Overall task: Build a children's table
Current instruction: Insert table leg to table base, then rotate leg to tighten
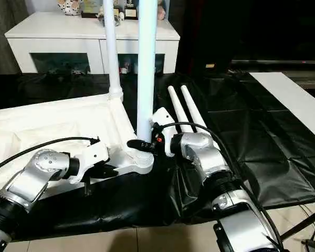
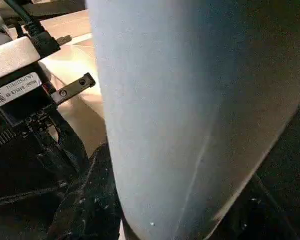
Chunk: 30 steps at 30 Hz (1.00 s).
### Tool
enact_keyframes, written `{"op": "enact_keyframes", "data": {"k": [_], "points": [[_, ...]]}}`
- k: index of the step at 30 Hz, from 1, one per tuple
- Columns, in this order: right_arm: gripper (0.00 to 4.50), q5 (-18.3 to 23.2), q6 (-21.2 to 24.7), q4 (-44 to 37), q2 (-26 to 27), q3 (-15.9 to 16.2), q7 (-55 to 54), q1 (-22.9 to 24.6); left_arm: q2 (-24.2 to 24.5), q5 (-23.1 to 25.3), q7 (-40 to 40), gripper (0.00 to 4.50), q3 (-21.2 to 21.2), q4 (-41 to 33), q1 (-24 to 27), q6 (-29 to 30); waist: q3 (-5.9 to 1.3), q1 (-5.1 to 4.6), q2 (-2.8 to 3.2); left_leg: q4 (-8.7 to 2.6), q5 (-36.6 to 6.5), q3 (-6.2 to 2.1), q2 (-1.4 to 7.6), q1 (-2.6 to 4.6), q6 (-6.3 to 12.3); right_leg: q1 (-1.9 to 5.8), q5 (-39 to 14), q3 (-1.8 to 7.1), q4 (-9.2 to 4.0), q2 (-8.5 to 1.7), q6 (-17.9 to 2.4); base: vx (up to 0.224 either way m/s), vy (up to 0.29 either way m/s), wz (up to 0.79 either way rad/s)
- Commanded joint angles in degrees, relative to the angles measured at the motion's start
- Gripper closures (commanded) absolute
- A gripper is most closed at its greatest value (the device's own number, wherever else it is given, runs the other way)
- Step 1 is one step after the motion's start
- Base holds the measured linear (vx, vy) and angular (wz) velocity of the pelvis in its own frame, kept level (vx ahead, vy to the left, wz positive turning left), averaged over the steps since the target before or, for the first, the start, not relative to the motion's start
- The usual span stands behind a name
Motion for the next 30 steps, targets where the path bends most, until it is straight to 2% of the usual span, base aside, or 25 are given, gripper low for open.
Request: {"op": "enact_keyframes", "data": {"k": [1,2,3,5,7,8,10,11,12,13,14,15,16,18,19,21,22,23,24,25,26,27,28,29,30], "points": [[2.68,-7.9,4.0,12.6,-0.7,3.0,-8.2,4.1,-0.4,0.6,0.8,4.50,-0.2,2.3,0.0,0.6,0.46,-0.54,0.64,-5.18,-34.5,-1.71,1.77,0.38,-2.10,-1.71,-33.6,2.28,-5.99,-4.24,-5.3,0.000,0.000,0.00],[2.68,-7.3,4.2,13.8,0.4,1.3,-13.0,3.4,-0.9,0.7,2.3,4.50,0.4,3.5,-0.3,1.3,0.61,-0.92,0.85,-5.27,-35.6,-1.91,1.64,0.43,-2.66,-1.82,-35.7,2.05,-6.18,-4.24,-4.7,0.000,0.000,0.00],[2.68,-7.3,4.2,13.8,0.4,1.3,-13.0,3.4,-0.9,0.7,2.3,4.50,0.4,3.5,-0.3,1.3,0.54,-1.01,0.85,-5.28,-36.2,-2.16,1.63,0.46,-2.80,-1.69,-36.7,1.90,-6.27,-4.36,-4.2,0.000,0.000,0.00],[2.68,-5.9,5.0,16.0,3.6,-3.0,-26.1,1.5,-3.2,2.5,8.7,4.50,1.5,6.5,-2.2,5.2,0.73,-1.43,0.96,-5.47,-38.0,-2.50,1.50,0.32,-3.20,-1.78,-38.3,1.57,-6.48,-4.25,-3.0,0.000,0.000,0.00],[2.68,-5.3,5.3,16.6,4.7,-4.3,-29.8,1.0,-4.8,2.8,11.4,4.50,2.1,7.1,-3.1,7.3,0.68,-1.81,0.94,-5.43,-40.4,-3.15,1.20,0.70,-3.28,-2.01,-39.5,1.26,-6.88,-4.19,-2.0,0.000,0.000,0.00],[2.68,-4.7,5.6,17.2,5.6,-5.3,-32.4,0.5,-6.3,2.7,13.4,4.50,2.6,7.3,-3.8,9.0,0.61,-1.90,0.92,-5.49,-40.8,-3.32,1.18,0.61,-3.22,-1.86,-39.2,1.14,-6.87,-4.21,-2.0,0.000,0.000,0.00],[2.68,-3.9,5.7,18.7,7.1,-6.7,-37.2,-0.5,-9.6,2.4,17.5,4.50,3.9,7.6,-5.2,12.3,0.75,-2.16,1.11,-5.49,-43.2,-3.56,1.07,1.23,-2.80,-2.11,-38.3,0.40,-7.43,-3.98,-2.1,0.000,0.000,0.00],[2.68,-3.3,5.5,20.2,8.2,-7.9,-41.5,-1.4,-12.7,2.2,21.1,4.50,4.8,8.1,-6.5,14.8,0.83,-2.38,1.19,-5.63,-43.7,-3.57,1.03,1.05,-2.80,-1.96,-37.9,0.22,-7.40,-3.88,-2.1,0.000,0.000,0.00],[2.68,-3.3,5.5,20.2,8.2,-7.9,-41.5,-1.4,-12.7,2.2,21.1,4.50,4.8,8.1,-6.5,14.8,0.91,-2.62,1.05,-5.76,-44.2,-3.56,1.07,1.09,-2.75,-1.87,-37.6,-0.09,-7.54,-3.74,-2.1,0.000,0.000,0.00],[2.68,-3.0,5.2,21.3,8.8,-8.4,-43.8,-2.0,-14.5,2.1,22.9,4.50,5.1,8.6,-7.3,15.8,0.99,-2.64,1.15,-5.60,-45.5,-3.49,0.83,1.82,-2.05,-2.23,-37.4,-0.67,-8.11,-3.60,-1.7,0.000,0.000,0.00],[2.68,-2.7,5.0,22.1,9.3,-8.9,-45.3,-2.4,-15.7,2.1,23.9,4.50,5.2,8.9,-7.8,16.3,0.99,-2.76,1.29,-5.67,-45.8,-3.59,0.81,1.80,-1.87,-1.95,-36.9,-1.02,-8.22,-3.65,-1.7,0.000,0.000,0.00],[2.68,-2.3,4.7,23.8,10.6,-9.9,-48.9,-3.4,-18.7,1.6,26.1,4.50,5.3,9.0,-9.1,17.6,1.22,-3.12,1.44,-6.20,-46.6,-3.57,0.94,1.36,-1.78,-1.40,-35.8,-1.68,-8.23,-3.57,-1.6,0.000,0.000,0.00],[2.68,-1.7,4.6,24.7,11.4,-10.7,-51.2,-4.0,-20.8,1.4,27.1,4.50,5.1,8.4,-9.8,18.6,1.37,-3.00,1.60,-6.84,-49.0,-3.70,1.28,1.52,-1.78,-0.96,-34.2,-2.55,-8.09,-3.46,-1.4,0.000,0.000,0.00],[2.68,-1.6,4.5,25.6,12.3,-11.3,-53.4,-4.7,-22.8,1.2,27.7,4.50,4.8,7.3,-10.5,19.8,1.24,-2.84,1.62,-7.26,-49.8,-3.46,1.46,1.46,-1.49,-0.39,-31.8,-2.74,-7.61,-3.41,-1.6,0.000,0.000,0.00],[2.68,-1.9,4.3,26.0,12.7,-11.3,-54.4,-5.1,-23.7,1.0,27.5,4.50,4.7,6.5,-10.8,20.3,1.37,-2.79,1.42,-7.67,-49.8,-3.25,1.55,1.03,-1.06,0.01,-31.6,-2.93,-7.49,-3.97,-1.7,0.000,0.000,0.00],[2.68,-2.1,4.3,26.3,13.0,-11.3,-54.8,-5.4,-23.7,1.3,27.7,4.50,4.6,6.1,-10.9,20.5,1.58,-2.84,1.05,-6.81,-49.0,-3.13,0.97,1.67,-1.08,-1.02,-37.1,-3.20,-8.81,-4.47,-0.5,0.000,0.000,0.00],[2.68,-2.1,4.2,26.4,13.1,-11.4,-54.9,-5.4,-23.7,1.3,27.8,4.50,4.6,6.0,-10.9,20.6,1.63,-3.03,0.86,-5.88,-47.1,-3.16,0.44,2.14,-0.88,-1.55,-40.8,-3.70,-9.89,-4.83,0.5,0.000,0.000,0.00],[2.68,-2.2,4.2,26.8,13.5,-11.5,-55.2,-5.8,-23.3,1.7,28.0,4.50,4.7,5.6,-10.7,21.1,1.64,-3.08,0.85,-5.62,-46.3,-3.23,0.33,2.20,-0.82,-1.62,-41.9,-3.96,-10.20,-5.00,0.9,0.000,0.000,0.00],[2.68,-2.2,4.2,27.0,13.6,-11.6,-55.2,-5.9,-23.1,1.8,28.0,4.50,4.8,5.4,-10.6,21.4,1.81,-3.20,1.09,-5.99,-46.6,-3.56,0.53,1.72,-0.87,-1.02,-41.7,-4.57,-9.99,-4.90,1.2,0.000,0.000,0.00],[2.68,-2.4,4.2,27.3,13.8,-11.7,-55.4,-6.1,-22.7,1.9,28.3,4.50,4.9,5.1,-10.4,21.8,1.83,-3.02,1.78,-7.56,-49.6,-3.92,1.41,0.46,-1.40,0.62,-36.5,-4.55,-8.00,-4.49,0.4,0.000,0.000,0.00],[2.68,-2.3,4.3,27.5,13.9,-11.9,-55.3,-6.3,-22.3,1.9,28.4,4.50,5.0,5.1,-10.3,22.0,1.83,-3.02,1.78,-7.56,-49.6,-3.92,1.41,0.46,-1.40,0.62,-36.5,-4.55,-8.00,-4.49,0.4,0.000,0.000,0.00],[2.68,-2.4,4.1,28.0,14.1,-12.3,-55.4,-6.5,-22.1,1.9,28.8,4.50,5.1,5.2,-10.2,22.2,1.88,-0.95,2.15,-11.84,-55.2,-3.03,3.52,-2.69,-1.64,3.53,-22.3,-2.44,-0.28,-3.25,-2.8,-0.059,-0.027,0.04],[2.68,-2.5,4.0,28.4,14.3,-12.6,-55.2,-6.8,-21.7,2.1,29.1,4.50,5.1,5.4,-10.2,22.3,2.02,0.14,1.32,-11.92,-53.5,-0.91,2.85,-1.04,-1.45,0.91,-20.9,-1.38,-0.62,-2.87,-4.5,-0.005,-0.085,0.19],[2.68,-2.7,3.5,28.6,14.5,-12.7,-54.6,-7.1,-21.2,2.2,29.1,4.50,5.1,5.5,-10.0,22.3,1.81,-0.76,-0.52,-8.07,-48.9,-0.95,1.22,1.32,-0.94,-1.78,-31.3,-0.55,-5.00,-3.88,-2.9,-0.005,-0.085,0.19],[2.68,-2.7,2.9,28.6,14.6,-12.6,-53.9,-7.4,-20.7,2.2,28.9,4.50,5.2,5.5,-9.8,22.2,2.68,-0.75,-2.16,2.35,-32.1,-0.58,-2.33,6.40,0.48,-8.00,-55.7,-1.26,-13.16,-7.36,0.7,0.049,-0.093,0.05]]}}
